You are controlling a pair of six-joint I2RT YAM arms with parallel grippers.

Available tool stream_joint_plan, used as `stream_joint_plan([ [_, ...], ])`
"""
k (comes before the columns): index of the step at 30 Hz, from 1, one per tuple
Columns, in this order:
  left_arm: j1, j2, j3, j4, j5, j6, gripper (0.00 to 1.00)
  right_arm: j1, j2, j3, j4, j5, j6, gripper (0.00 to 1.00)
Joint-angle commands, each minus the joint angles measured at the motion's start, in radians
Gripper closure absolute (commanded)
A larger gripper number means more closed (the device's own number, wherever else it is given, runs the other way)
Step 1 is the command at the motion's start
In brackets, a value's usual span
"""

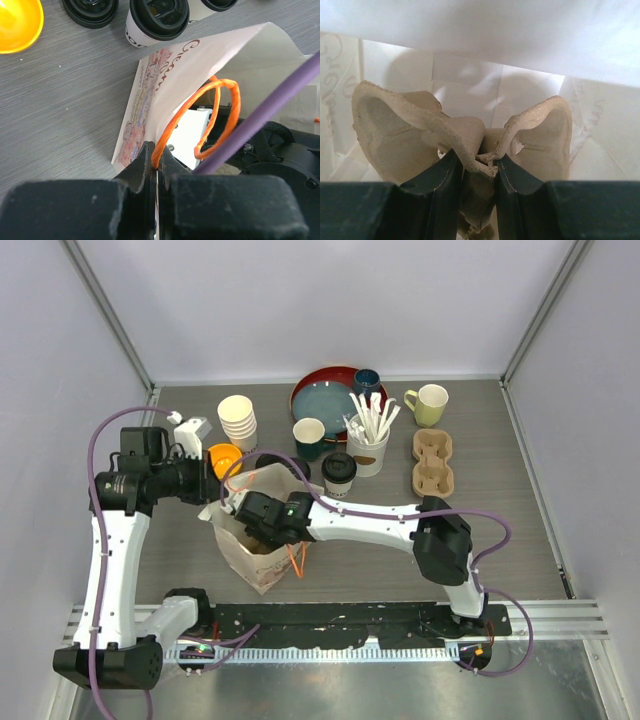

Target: Pack the takeout coffee

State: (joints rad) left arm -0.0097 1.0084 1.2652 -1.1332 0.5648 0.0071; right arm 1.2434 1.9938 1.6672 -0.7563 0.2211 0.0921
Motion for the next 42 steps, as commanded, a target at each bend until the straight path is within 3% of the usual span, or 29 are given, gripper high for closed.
stream_joint_plan([
  [1,-0.015,-0.037,0.019,0.003,0.152,-0.036,1.00,-0.007,0.109,-0.018,-0.003,-0.026,0.070,0.93],
  [7,-0.013,-0.040,0.040,-0.014,0.158,-0.019,1.00,-0.007,0.105,-0.024,0.025,-0.037,0.066,0.54],
  [13,-0.015,-0.039,0.020,-0.037,0.130,0.016,1.00,-0.007,0.057,0.051,0.029,-0.031,0.023,0.32],
  [19,-0.015,-0.036,0.022,-0.054,0.070,0.047,1.00,-0.007,-0.055,0.045,0.144,-0.003,-0.020,0.19],
  [24,-0.015,-0.030,0.019,-0.062,0.053,0.059,1.00,-0.007,-0.153,-0.030,0.297,0.001,-0.068,0.14],
  [42,-0.015,-0.031,0.020,-0.076,0.017,0.077,1.00,-0.055,-0.294,-0.115,0.506,-0.085,-0.028,0.10],
])
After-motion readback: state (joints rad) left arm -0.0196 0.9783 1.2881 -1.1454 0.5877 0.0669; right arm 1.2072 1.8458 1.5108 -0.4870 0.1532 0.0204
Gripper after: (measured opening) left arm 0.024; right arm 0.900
